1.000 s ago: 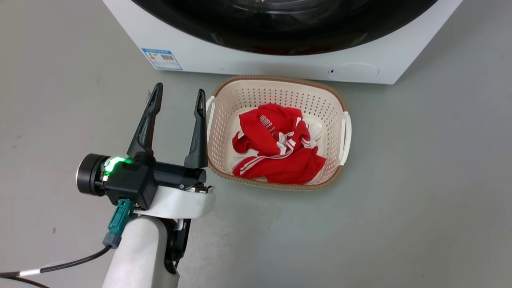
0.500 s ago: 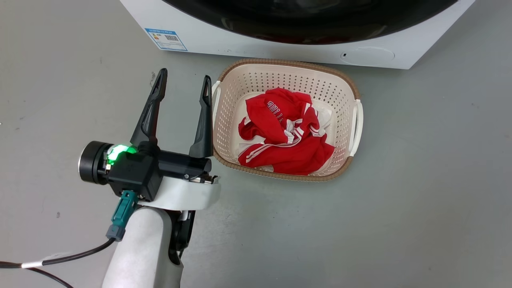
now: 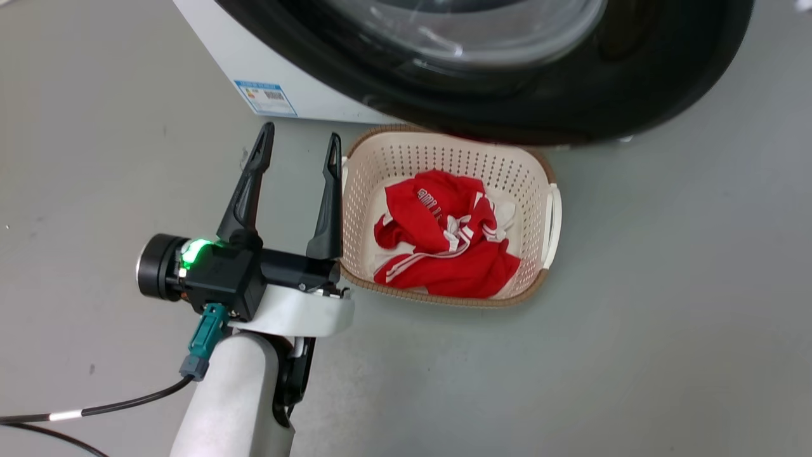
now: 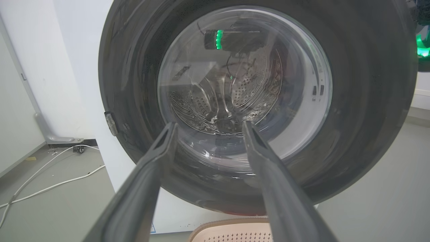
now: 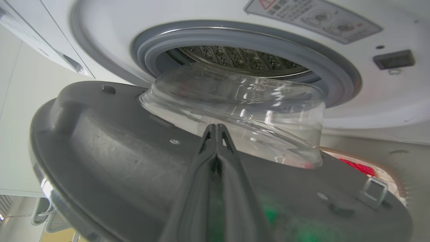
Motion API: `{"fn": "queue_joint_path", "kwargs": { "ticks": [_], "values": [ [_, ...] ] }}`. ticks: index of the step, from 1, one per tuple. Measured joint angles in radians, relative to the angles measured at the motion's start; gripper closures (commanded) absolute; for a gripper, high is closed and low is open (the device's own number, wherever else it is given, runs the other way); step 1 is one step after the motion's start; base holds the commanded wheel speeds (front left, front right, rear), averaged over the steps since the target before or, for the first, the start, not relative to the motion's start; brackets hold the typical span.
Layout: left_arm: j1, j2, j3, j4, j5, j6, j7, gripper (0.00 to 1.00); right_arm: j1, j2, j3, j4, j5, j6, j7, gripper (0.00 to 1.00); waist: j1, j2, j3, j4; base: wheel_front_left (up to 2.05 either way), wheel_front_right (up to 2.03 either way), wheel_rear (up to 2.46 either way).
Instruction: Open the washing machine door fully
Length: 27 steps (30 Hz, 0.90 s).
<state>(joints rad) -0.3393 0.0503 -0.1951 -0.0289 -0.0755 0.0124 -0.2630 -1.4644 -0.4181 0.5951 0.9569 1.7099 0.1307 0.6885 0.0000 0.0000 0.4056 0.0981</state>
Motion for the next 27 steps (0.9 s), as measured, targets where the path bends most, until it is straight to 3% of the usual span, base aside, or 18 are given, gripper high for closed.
{"fn": "queue_joint_path", "kwargs": {
  "ticks": [14,27],
  "values": [
    [0.101,0.000,0.022,0.041,0.009,-0.021,0.000,0.00,0.268,0.031,0.021,-0.149,0.135,0.000,0.118,1.00,-0.0001,0.0000,-0.179,-0.003,0.00,0.00,0.00],
    [0.178,0.000,0.030,0.069,0.012,-0.032,0.000,0.00,0.414,0.081,0.095,-0.306,0.234,0.000,0.158,1.00,-0.0002,0.0000,-0.304,0.012,0.00,0.00,0.00]
  ]
}}
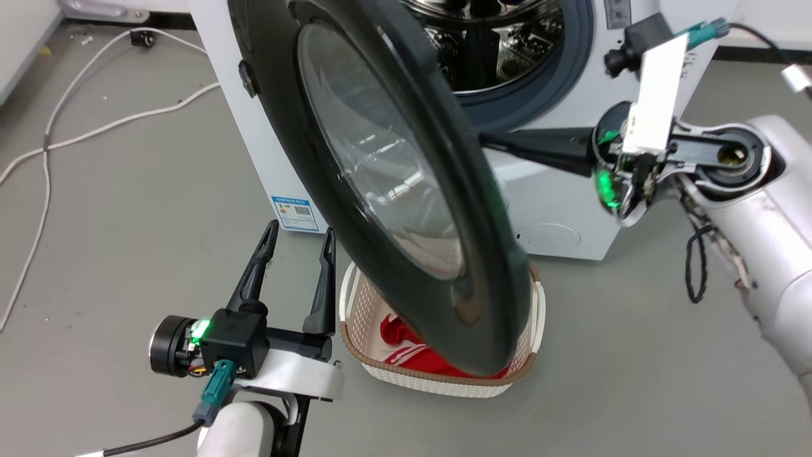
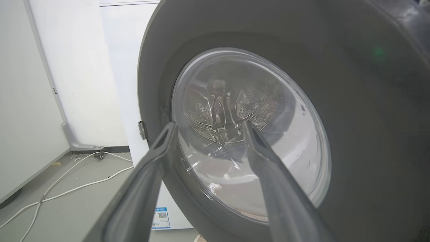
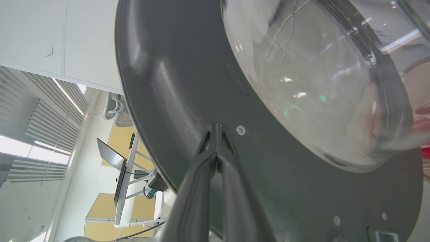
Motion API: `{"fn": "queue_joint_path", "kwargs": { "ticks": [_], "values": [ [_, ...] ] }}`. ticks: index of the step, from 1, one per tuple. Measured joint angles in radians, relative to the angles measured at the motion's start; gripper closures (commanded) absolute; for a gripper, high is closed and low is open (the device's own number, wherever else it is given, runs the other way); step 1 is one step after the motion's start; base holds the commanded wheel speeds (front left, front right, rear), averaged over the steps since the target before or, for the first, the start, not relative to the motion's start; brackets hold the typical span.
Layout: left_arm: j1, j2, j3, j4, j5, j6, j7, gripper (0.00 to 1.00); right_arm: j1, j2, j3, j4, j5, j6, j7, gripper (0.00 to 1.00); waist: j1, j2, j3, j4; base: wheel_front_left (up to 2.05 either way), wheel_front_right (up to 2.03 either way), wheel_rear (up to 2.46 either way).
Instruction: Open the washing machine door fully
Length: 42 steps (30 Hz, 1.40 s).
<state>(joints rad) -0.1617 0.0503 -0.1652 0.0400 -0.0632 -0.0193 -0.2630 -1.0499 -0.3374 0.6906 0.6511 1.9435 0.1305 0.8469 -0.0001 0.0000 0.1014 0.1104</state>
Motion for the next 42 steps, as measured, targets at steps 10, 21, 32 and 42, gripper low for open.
{"fn": "queue_joint_path", "kwargs": {
  "ticks": [10,21,32,42],
  "values": [
    [0.020,0.000,-0.007,0.003,-0.005,0.001,0.000,0.00,0.059,0.015,0.070,-0.119,0.048,0.000,-0.059,1.00,0.0000,0.0000,-0.025,0.002,0.00,0.00,0.00],
    [0.049,0.000,0.016,-0.001,-0.007,0.011,0.000,0.00,0.263,-0.002,-0.093,-0.241,0.034,0.000,-0.532,1.00,0.0000,0.0000,-0.053,-0.031,0.00,0.00,0.00],
    [0.092,0.000,0.064,-0.004,-0.002,0.016,0.000,0.00,0.684,-0.046,-0.271,-0.419,-0.098,0.000,-1.032,0.00,0.0000,0.0000,-0.086,-0.063,0.00,0.00,0.00],
    [0.105,0.001,0.078,0.000,0.006,0.009,0.000,0.00,0.916,0.068,-0.615,-0.404,-0.634,0.000,-1.110,0.00,0.0000,0.0000,-0.106,-0.099,0.00,0.00,0.00]
  ]
}}
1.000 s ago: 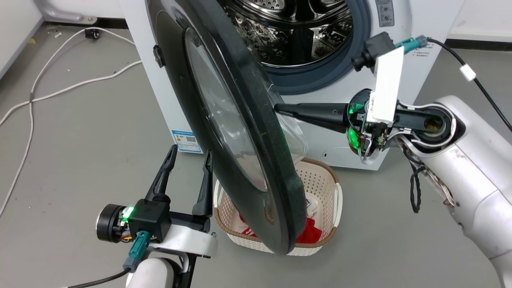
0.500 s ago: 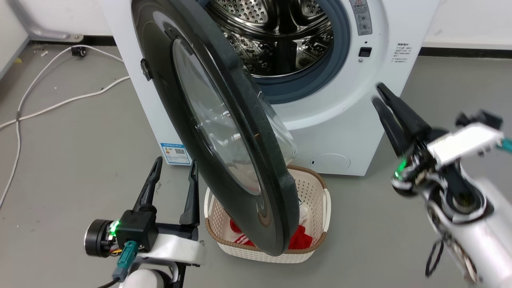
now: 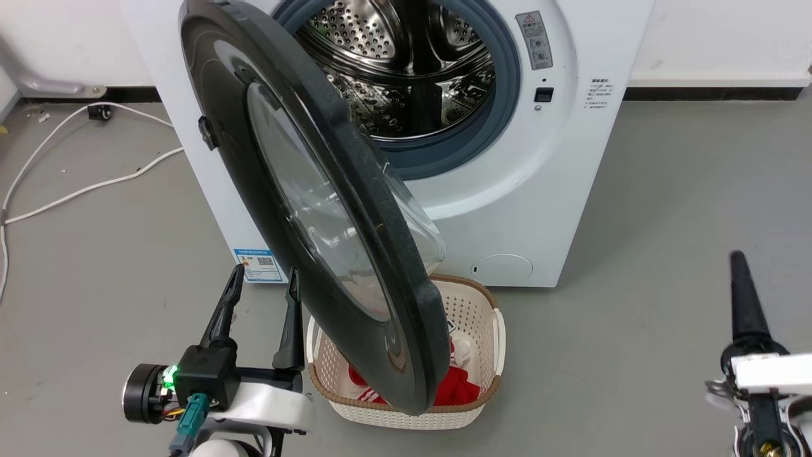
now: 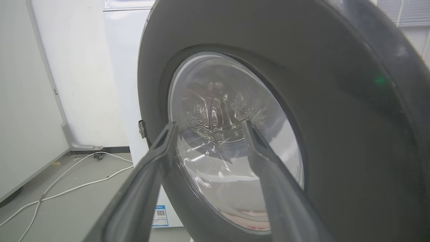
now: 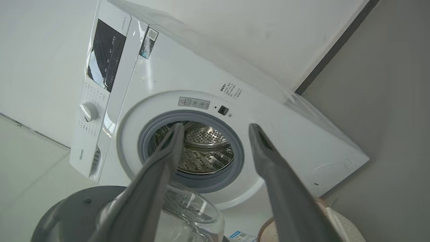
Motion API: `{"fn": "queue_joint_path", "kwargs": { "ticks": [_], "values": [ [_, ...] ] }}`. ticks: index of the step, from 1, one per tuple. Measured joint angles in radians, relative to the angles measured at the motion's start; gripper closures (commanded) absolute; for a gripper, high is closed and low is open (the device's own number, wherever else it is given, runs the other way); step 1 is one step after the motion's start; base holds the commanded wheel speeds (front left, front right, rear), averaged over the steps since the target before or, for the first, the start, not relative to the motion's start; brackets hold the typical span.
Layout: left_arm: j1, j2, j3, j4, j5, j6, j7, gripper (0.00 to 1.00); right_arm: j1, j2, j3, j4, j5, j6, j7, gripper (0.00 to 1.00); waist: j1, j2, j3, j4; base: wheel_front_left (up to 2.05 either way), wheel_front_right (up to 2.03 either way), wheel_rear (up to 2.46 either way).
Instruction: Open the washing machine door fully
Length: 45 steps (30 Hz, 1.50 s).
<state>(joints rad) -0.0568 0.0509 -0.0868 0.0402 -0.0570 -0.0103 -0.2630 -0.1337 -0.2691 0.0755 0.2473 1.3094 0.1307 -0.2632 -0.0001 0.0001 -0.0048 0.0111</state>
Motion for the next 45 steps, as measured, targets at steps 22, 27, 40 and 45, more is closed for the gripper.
{"fn": "queue_joint_path", "kwargs": {
  "ticks": [22,27,40,45],
  "values": [
    [0.007,0.000,0.004,0.003,0.000,-0.007,0.000,0.00,0.207,0.217,-0.115,-0.365,-1.224,0.000,0.053,0.00,0.0001,0.0000,-0.009,0.005,0.00,0.00,0.00],
    [0.007,0.000,0.002,0.002,0.000,-0.007,0.000,0.00,0.217,0.217,-0.112,-0.310,-1.214,0.000,0.050,0.00,0.0001,0.0000,-0.007,0.008,0.00,0.00,0.00],
    [0.007,0.000,0.002,-0.004,-0.001,-0.007,0.000,0.00,0.194,0.217,-0.116,-0.262,-1.221,0.000,0.035,0.00,0.0001,0.0000,-0.001,0.003,0.00,0.00,0.00],
    [0.007,0.000,0.001,-0.007,-0.010,-0.007,0.000,0.95,0.192,0.217,-0.115,-0.251,-1.221,0.000,0.033,0.00,0.0001,0.0000,0.000,0.005,0.00,0.00,0.00]
  ]
}}
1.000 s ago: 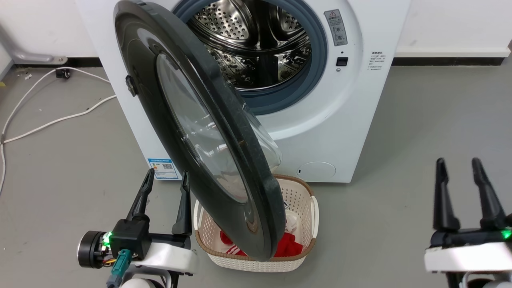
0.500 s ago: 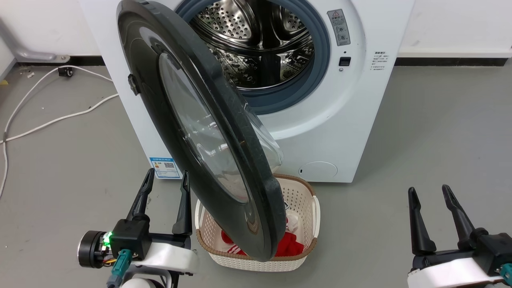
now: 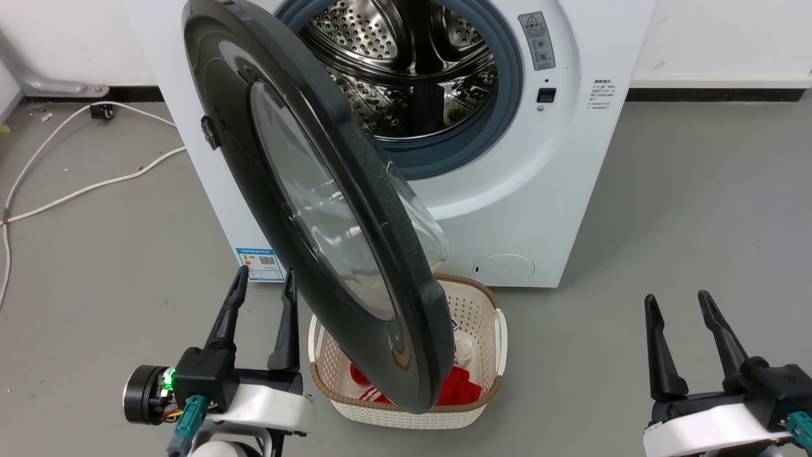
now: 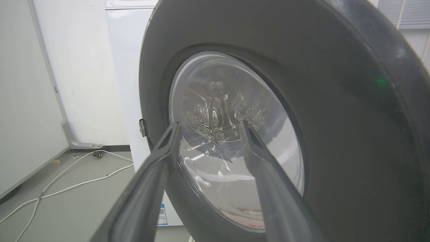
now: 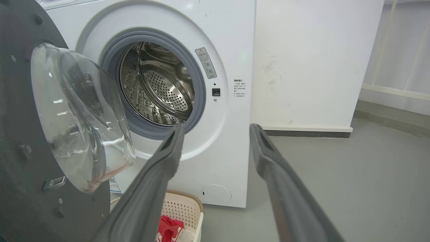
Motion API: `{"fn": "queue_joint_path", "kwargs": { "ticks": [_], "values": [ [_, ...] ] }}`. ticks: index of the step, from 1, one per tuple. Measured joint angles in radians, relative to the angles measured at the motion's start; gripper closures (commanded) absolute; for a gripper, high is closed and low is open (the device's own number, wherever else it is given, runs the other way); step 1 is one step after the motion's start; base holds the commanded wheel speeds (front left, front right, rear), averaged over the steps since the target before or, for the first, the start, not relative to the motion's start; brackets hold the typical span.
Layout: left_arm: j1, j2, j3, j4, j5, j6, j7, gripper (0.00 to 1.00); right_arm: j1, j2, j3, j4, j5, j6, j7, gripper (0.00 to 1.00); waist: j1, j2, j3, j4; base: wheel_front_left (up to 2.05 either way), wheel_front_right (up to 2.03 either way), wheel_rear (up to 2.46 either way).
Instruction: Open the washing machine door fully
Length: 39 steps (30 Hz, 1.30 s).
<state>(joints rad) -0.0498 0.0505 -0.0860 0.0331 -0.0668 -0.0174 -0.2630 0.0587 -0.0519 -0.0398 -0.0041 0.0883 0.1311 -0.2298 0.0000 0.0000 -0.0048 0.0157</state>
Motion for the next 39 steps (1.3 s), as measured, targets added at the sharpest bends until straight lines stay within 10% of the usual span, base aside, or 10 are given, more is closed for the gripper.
{"fn": "queue_joint_path", "kwargs": {
  "ticks": [24,39],
  "values": [
    [-0.073,0.000,-0.021,-0.419,0.029,0.017,0.000,1.00,-0.015,0.000,0.002,0.024,0.015,0.000,-0.003,0.00,0.0000,0.0000,0.004,0.003,0.00,0.00,0.00],
    [-0.083,-0.001,-0.351,-0.491,0.026,-0.071,0.000,1.00,-0.023,0.000,0.007,0.040,0.026,0.000,-0.007,0.00,0.0000,0.0000,0.006,0.001,0.00,0.00,0.00]
  ]
}}
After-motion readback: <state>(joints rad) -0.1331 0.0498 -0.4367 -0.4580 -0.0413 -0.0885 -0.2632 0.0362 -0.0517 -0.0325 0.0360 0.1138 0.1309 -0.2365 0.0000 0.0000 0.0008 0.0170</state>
